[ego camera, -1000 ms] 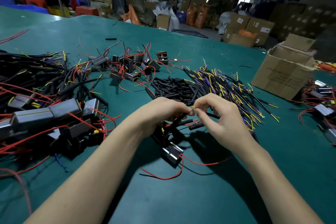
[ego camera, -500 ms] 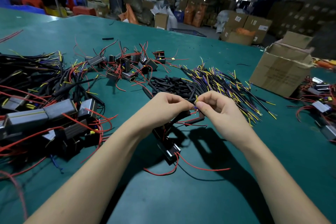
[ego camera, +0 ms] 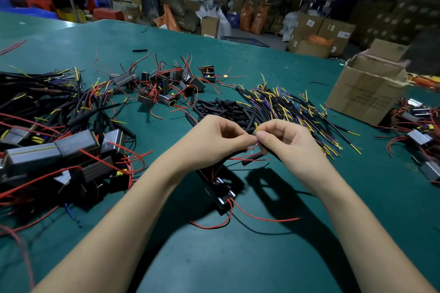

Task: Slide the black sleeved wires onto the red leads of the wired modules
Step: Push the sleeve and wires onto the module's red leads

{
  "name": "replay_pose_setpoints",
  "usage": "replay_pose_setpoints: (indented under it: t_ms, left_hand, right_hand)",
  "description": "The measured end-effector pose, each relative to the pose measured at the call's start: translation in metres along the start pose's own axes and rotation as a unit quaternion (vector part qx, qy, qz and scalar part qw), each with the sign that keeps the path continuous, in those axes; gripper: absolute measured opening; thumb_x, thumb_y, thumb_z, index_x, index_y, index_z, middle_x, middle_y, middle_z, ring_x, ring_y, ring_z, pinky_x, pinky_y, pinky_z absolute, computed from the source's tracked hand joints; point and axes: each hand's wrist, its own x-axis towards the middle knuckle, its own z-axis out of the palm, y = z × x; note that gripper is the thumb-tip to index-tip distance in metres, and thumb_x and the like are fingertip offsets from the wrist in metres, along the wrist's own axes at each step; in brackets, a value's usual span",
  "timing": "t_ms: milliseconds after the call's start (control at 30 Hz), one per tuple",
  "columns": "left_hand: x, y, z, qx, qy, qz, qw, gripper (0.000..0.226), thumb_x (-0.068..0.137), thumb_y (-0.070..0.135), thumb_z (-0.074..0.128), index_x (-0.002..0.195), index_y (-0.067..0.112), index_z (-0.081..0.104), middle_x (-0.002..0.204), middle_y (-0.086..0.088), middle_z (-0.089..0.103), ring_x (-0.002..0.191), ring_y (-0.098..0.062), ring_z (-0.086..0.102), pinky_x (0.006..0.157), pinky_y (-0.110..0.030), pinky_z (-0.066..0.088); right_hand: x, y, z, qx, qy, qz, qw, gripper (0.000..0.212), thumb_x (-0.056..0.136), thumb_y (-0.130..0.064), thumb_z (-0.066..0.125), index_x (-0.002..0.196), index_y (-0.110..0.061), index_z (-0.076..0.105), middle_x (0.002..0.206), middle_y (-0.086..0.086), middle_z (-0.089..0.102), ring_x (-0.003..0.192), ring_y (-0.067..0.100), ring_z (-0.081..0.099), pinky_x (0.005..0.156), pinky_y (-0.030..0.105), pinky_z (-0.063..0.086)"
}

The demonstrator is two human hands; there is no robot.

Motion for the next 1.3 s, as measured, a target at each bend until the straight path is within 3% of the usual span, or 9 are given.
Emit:
replay_pose_setpoints:
  t_ms: [200, 333, 400, 500, 633, 767, 1000, 1167, 1300]
  left_hand:
    - [-0.003, 0.006, -0.009, 0.073, -0.040, 0.010, 0.996, 0.019, 0.087, 0.029, 0.067, 0.082, 0.012, 0.073, 0.071, -0.009, 0.066, 0.064, -0.007, 0.045, 0.063, -0.026, 0.039]
    - [-0.006, 0.009, -0.010, 0.175, -0.035, 0.037, 0.983, 0.014, 0.088, 0.027, 0.064, 0.078, 0.020, 0.070, 0.077, -0.002, 0.071, 0.066, -0.007, 0.056, 0.068, -0.023, 0.046]
    - [-0.007, 0.010, -0.007, 0.223, -0.017, 0.065, 0.972, 0.013, 0.088, 0.025, 0.063, 0.080, 0.017, 0.070, 0.077, -0.002, 0.071, 0.071, -0.013, 0.062, 0.069, -0.023, 0.046]
    - [-0.006, 0.009, -0.002, 0.296, 0.005, 0.110, 0.949, 0.018, 0.092, 0.024, 0.057, 0.091, 0.010, 0.069, 0.082, -0.008, 0.070, 0.078, -0.025, 0.062, 0.074, -0.034, 0.049]
    - [-0.003, 0.005, 0.005, 0.370, 0.020, 0.124, 0.920, 0.021, 0.096, 0.027, 0.048, 0.097, 0.012, 0.063, 0.091, -0.009, 0.067, 0.086, -0.029, 0.058, 0.076, -0.038, 0.047]
    - [-0.001, 0.005, 0.006, 0.314, 0.031, 0.108, 0.943, 0.024, 0.095, 0.030, 0.053, 0.088, 0.013, 0.068, 0.082, -0.008, 0.069, 0.070, -0.023, 0.052, 0.071, -0.034, 0.046]
    - [-0.004, 0.006, 0.001, 0.234, 0.023, 0.079, 0.969, 0.018, 0.089, 0.026, 0.061, 0.080, 0.013, 0.071, 0.076, -0.002, 0.070, 0.071, -0.016, 0.060, 0.067, -0.023, 0.044]
    - [-0.002, 0.003, 0.008, 0.249, 0.043, 0.118, 0.960, 0.019, 0.091, 0.024, 0.059, 0.080, 0.010, 0.067, 0.072, -0.004, 0.067, 0.068, -0.019, 0.058, 0.067, -0.030, 0.046]
    - [-0.002, 0.001, 0.003, 0.182, 0.035, 0.128, 0.974, 0.012, 0.088, 0.027, 0.065, 0.092, 0.016, 0.064, 0.076, -0.001, 0.069, 0.067, -0.016, 0.058, 0.062, -0.021, 0.043]
  right_hand:
    - [-0.001, -0.002, 0.002, 0.038, -0.030, 0.012, 0.999, 0.011, 0.092, 0.001, 0.054, 0.085, -0.005, 0.061, 0.060, -0.007, 0.060, 0.054, 0.004, 0.053, 0.056, 0.011, 0.047]
    - [-0.001, 0.001, 0.002, 0.003, -0.045, 0.025, 0.999, 0.011, 0.092, -0.003, 0.057, 0.085, -0.009, 0.063, 0.069, 0.007, 0.058, 0.061, 0.011, 0.049, 0.064, 0.018, 0.043]
    - [-0.001, 0.002, 0.002, -0.002, -0.049, 0.030, 0.998, 0.011, 0.092, -0.003, 0.056, 0.085, -0.008, 0.063, 0.072, 0.010, 0.057, 0.061, 0.011, 0.048, 0.064, 0.018, 0.043]
    - [0.000, 0.003, 0.002, 0.009, -0.050, 0.033, 0.998, 0.010, 0.093, -0.001, 0.054, 0.088, -0.002, 0.063, 0.070, 0.007, 0.057, 0.057, 0.007, 0.048, 0.059, 0.013, 0.044]
    - [0.001, 0.004, -0.002, 0.001, -0.051, 0.042, 0.998, 0.008, 0.092, -0.002, 0.055, 0.093, -0.001, 0.063, 0.073, 0.004, 0.061, 0.059, 0.009, 0.049, 0.061, 0.014, 0.043]
    - [0.000, 0.004, -0.005, -0.003, -0.050, 0.046, 0.998, 0.008, 0.091, 0.000, 0.057, 0.093, -0.004, 0.063, 0.072, -0.002, 0.065, 0.062, 0.010, 0.050, 0.062, 0.014, 0.045]
    - [-0.001, 0.004, -0.005, -0.003, -0.047, 0.042, 0.998, 0.010, 0.090, -0.001, 0.059, 0.090, -0.010, 0.063, 0.069, -0.007, 0.066, 0.060, 0.007, 0.052, 0.063, 0.013, 0.045]
    - [0.000, 0.006, -0.004, 0.001, -0.033, 0.049, 0.998, 0.011, 0.091, -0.001, 0.058, 0.090, -0.009, 0.064, 0.069, -0.006, 0.065, 0.059, 0.007, 0.051, 0.062, 0.014, 0.044]
    - [0.002, 0.007, -0.005, 0.022, -0.008, 0.062, 0.998, 0.014, 0.091, -0.001, 0.057, 0.086, -0.011, 0.065, 0.066, -0.004, 0.065, 0.061, 0.010, 0.051, 0.062, 0.016, 0.044]
